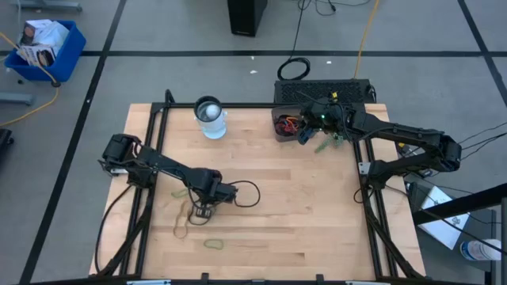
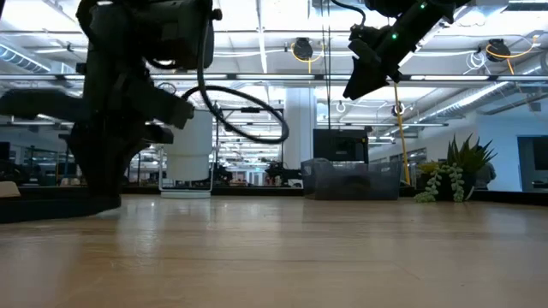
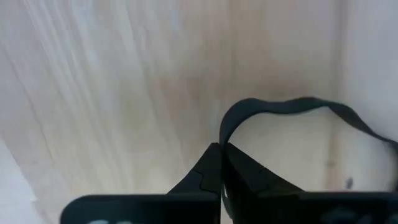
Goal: Pick and place rubber bands into bin
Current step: Put the black rubber band into the black bin
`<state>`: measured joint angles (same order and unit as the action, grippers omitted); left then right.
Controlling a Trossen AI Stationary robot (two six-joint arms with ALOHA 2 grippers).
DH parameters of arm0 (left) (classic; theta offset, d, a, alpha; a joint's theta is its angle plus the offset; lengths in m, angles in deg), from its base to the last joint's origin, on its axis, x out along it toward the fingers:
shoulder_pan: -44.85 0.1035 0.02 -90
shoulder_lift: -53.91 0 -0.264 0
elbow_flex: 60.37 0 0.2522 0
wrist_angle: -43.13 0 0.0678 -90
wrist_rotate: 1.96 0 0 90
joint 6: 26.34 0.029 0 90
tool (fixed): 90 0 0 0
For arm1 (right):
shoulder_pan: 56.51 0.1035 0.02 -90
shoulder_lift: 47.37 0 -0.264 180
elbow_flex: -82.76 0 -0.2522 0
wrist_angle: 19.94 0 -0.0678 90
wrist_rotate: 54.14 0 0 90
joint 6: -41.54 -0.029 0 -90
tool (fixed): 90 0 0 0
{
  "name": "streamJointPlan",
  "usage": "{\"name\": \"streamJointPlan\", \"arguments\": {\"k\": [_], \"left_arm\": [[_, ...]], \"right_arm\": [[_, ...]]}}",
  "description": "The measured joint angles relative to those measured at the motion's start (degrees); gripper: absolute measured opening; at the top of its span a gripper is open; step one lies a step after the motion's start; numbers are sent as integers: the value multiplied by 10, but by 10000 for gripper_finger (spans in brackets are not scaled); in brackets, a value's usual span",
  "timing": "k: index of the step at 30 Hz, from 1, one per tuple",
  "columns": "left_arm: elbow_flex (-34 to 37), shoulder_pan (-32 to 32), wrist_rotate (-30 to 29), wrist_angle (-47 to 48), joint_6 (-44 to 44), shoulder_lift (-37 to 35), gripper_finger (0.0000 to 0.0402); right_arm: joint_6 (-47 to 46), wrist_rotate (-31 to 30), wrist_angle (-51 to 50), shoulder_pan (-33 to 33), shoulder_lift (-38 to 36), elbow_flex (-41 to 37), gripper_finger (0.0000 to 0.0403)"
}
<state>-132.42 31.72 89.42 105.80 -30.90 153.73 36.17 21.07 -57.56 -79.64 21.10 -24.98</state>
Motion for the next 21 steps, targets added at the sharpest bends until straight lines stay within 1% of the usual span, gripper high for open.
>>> {"name": "streamJointPlan", "arguments": {"k": [2,6,11,14,16,17,21], "left_arm": [[-7,3,14,0,-7,-12,14],[-35,14,26,0,-4,-42,6],[-86,32,12,-12,6,-85,13],[-122,45,7,-34,26,-112,7],[-146,54,4,-45,33,-128,6],[-157,59,0,-53,34,-136,8],[-202,75,-14,-93,60,-158,14]], "right_arm": [[0,0,0,0,0,0,157],[0,0,0,0,0,0,158],[-1,0,0,0,0,0,158],[-27,6,0,0,0,0,156],[-36,40,0,0,0,0,156],[-35,67,2,0,0,0,156],[-24,199,29,13,0,0,155]]}}
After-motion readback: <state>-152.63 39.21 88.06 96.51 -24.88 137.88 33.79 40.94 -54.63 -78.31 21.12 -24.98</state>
